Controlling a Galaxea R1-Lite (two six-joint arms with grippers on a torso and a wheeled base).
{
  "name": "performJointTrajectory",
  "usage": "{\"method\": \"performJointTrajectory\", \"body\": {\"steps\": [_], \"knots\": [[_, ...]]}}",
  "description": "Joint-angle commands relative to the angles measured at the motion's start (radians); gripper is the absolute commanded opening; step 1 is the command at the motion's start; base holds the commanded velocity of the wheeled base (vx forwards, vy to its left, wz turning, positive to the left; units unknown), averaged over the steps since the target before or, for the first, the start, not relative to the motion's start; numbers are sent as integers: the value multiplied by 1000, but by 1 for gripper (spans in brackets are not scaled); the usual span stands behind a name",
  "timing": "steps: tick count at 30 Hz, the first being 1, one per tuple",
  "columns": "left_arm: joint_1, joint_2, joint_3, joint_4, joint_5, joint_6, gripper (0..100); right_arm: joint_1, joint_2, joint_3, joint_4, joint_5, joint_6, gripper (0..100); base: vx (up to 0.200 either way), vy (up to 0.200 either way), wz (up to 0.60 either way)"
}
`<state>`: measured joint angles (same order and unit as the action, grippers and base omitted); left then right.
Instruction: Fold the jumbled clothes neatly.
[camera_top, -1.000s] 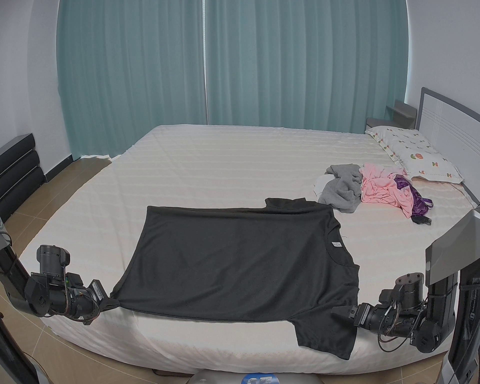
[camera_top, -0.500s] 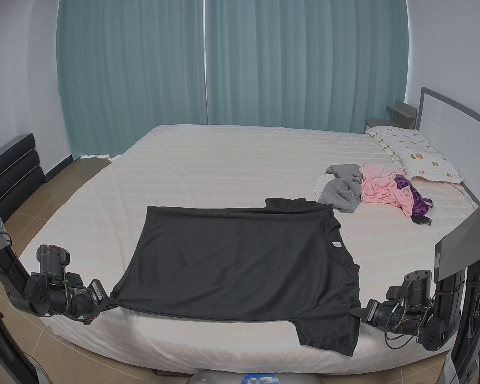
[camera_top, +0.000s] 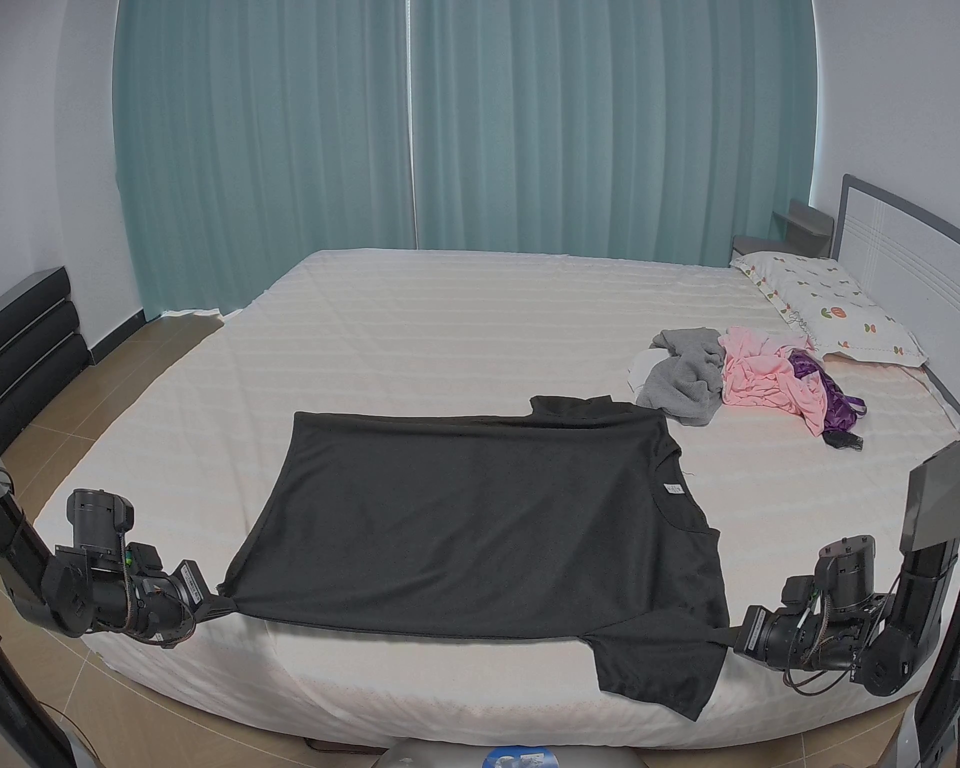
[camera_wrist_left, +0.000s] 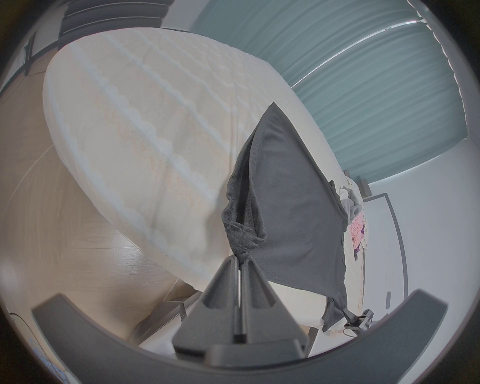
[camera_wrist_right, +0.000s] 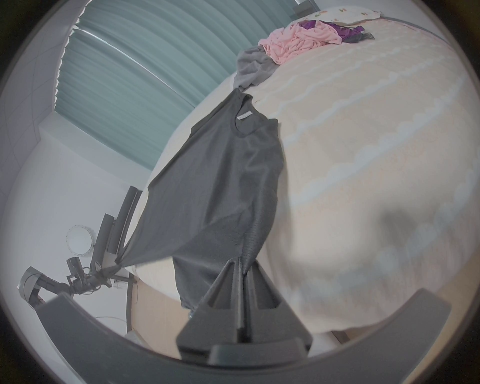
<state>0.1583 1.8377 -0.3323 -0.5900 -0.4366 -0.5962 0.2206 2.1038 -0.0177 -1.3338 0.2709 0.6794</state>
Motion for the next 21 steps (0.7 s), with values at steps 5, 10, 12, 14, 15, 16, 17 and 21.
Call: {"method": "performJointTrajectory", "body": {"steps": [5,10,12,14,15,16,17,21], "knots": [[17,-74,10,56,4,65,0,-18,-191,18,209,39,-93,0,0,0,0],[33,-101,-1,190,36,187,0,-14,-215,18,255,42,-116,0,0,0,0],[35,-103,4,203,45,217,0,-12,-232,18,282,41,-127,0,0,0,0],[35,-101,10,207,47,239,0,-15,-252,18,306,42,-139,0,0,0,0],[35,-101,12,208,47,243,0,-15,-263,18,314,42,-144,0,0,0,0],[35,-101,12,208,47,245,0,-15,-266,18,317,44,-144,0,0,0,0],[37,-101,15,216,48,253,0,-15,-283,18,338,44,-144,0,0,0,0],[40,-106,15,243,58,285,0,-15,-311,18,393,48,-159,0,0,0,0]]}}
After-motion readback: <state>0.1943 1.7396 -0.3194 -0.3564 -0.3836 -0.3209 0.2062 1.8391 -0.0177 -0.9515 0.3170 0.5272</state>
